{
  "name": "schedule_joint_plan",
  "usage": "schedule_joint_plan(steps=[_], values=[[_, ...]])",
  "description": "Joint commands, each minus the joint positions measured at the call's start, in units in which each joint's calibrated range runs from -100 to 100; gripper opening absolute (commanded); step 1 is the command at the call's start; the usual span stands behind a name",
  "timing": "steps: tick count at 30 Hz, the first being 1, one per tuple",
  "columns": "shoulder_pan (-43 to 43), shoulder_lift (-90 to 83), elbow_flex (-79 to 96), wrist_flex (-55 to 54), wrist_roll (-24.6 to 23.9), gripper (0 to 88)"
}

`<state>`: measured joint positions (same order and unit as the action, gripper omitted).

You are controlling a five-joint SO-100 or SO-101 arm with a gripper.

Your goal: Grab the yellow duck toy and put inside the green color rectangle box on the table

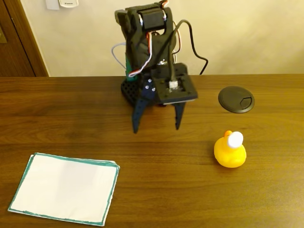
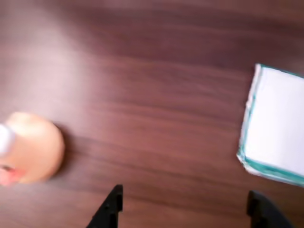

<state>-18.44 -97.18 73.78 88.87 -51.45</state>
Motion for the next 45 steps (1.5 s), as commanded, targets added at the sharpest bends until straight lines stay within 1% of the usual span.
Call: schedule_joint_plan(steps=[1,5,8,12,13,14,17,19,22,28,32,37,41,43,45], values=[[-4.5,13.1,-10.1,-4.2,-0.8,39.1],[-5.7,31.1,-22.4,-2.8,1.1,39.2],[-10.8,38.1,-24.0,-4.0,1.7,39.2],[-21.3,44.8,-26.0,-7.2,-1.2,39.4],[-23.8,47.8,-27.0,-8.6,-2.0,39.4],[-28.3,55.8,-31.2,-11.5,-3.0,39.6],[-33.6,69.6,-41.7,-12.9,-4.2,40.3],[-35.9,74.4,-42.4,-17.0,-4.9,40.6],[-37.3,76.8,-40.4,-21.0,-5.5,42.1],[-37.3,75.7,-22.4,-39.1,-5.9,42.1],[-37.7,78.0,-15.4,-47.9,-5.9,42.1],[-38.4,82.3,-13.6,-53.9,-6.0,41.4],[-38.3,83.9,-13.4,-55.9,-5.8,32.7],[-38.4,85.2,-13.3,-57.6,-5.8,30.6],[-38.4,85.4,-12.6,-59.7,-5.9,26.2]])
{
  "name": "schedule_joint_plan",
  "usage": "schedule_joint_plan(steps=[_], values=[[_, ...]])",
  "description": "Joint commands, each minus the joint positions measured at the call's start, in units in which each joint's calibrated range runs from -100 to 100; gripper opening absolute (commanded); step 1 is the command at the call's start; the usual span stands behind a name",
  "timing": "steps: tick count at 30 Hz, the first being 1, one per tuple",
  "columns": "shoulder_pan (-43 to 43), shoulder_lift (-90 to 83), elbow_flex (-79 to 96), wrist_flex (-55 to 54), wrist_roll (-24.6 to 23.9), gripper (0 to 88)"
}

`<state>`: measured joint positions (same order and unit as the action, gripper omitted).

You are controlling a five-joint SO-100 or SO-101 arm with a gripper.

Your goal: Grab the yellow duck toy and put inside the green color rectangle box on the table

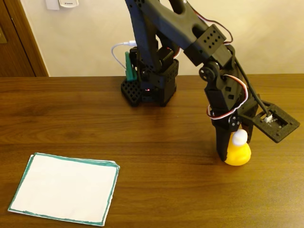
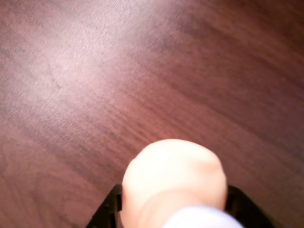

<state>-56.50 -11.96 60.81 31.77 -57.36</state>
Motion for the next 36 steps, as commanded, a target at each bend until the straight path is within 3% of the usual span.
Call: schedule_joint_plan(steps=[1,4,10,14,17,21,25,36], values=[[-0.4,0.1,1.8,-4.5,-0.4,22.8],[-0.2,-3.2,4.2,-4.5,-0.9,5.9],[6.6,-22.8,-4.6,25.7,3.0,2.7],[22.5,-25.9,-22.4,46.9,11.3,2.4],[37.0,-25.4,-30.2,54.3,17.6,2.4],[56.0,-23.1,-27.4,51.2,24.5,2.4],[68.9,-15.8,-25.5,43.9,28.5,2.9],[82.3,6.0,-22.1,21.2,31.7,3.4]])
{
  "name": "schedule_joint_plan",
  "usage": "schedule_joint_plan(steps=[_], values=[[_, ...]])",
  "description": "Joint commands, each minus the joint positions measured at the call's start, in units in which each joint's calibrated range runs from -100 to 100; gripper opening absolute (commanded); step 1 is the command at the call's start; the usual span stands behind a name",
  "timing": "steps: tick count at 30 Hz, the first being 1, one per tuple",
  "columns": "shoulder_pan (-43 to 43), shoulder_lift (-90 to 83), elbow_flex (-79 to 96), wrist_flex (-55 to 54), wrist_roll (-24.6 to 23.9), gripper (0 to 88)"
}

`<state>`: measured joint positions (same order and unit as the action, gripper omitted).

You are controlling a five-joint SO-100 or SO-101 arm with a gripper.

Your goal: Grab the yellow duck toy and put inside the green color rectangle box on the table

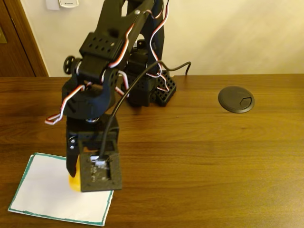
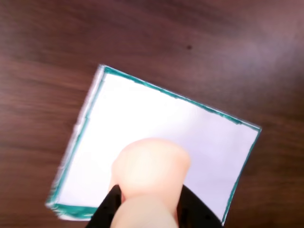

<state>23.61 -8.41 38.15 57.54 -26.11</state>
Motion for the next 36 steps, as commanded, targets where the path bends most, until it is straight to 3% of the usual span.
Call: schedule_joint_plan(steps=[1,5,8,12,16,20,24,27,29,33,36], values=[[2.6,3.8,0.8,-5.9,0.5,3.5],[3.8,5.2,0.8,-7.3,0.8,5.1],[3.8,5.4,0.9,-7.1,0.8,22.4],[3.8,5.4,0.9,-6.8,0.5,34.6],[3.1,2.7,0.9,-3.8,0.2,37.0],[-1.6,-12.3,-1.5,8.3,-1.3,37.0],[-12.8,-23.9,-1.8,17.5,-4.5,32.8],[-23.6,-30.8,5.4,18.3,-8.9,13.6],[-25.2,-38.0,16.1,15.8,-10.8,1.2],[-19.6,-53.4,33.3,16.5,-11.4,0.2],[-20.9,-57.3,38.0,17.1,-13.4,0.2]])
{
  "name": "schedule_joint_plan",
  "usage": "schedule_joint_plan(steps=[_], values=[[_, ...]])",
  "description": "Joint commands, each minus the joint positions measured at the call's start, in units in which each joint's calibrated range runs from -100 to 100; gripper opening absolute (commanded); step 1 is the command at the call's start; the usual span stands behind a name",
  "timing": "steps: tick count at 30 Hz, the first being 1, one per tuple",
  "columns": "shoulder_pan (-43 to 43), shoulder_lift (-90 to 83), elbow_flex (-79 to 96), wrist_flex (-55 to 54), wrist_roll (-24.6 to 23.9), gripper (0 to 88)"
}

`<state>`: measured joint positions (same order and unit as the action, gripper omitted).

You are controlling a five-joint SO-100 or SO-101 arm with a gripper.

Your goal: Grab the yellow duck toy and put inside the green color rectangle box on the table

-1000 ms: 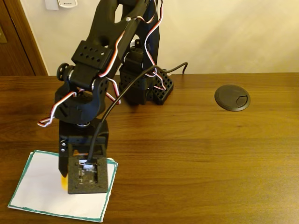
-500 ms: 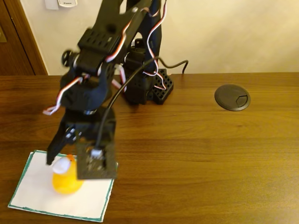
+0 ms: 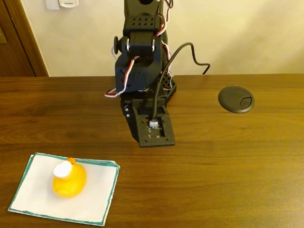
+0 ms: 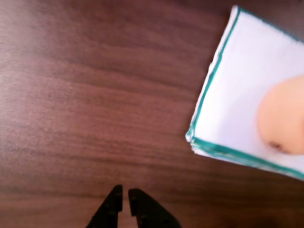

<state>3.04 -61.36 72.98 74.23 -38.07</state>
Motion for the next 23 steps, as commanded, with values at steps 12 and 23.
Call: schedule_joint_plan(steps=[12,23], values=[[-5.5,-35.8,24.4,8.1,-3.7,0.1],[-5.8,-38.6,26.9,10.0,-8.5,0.8]])
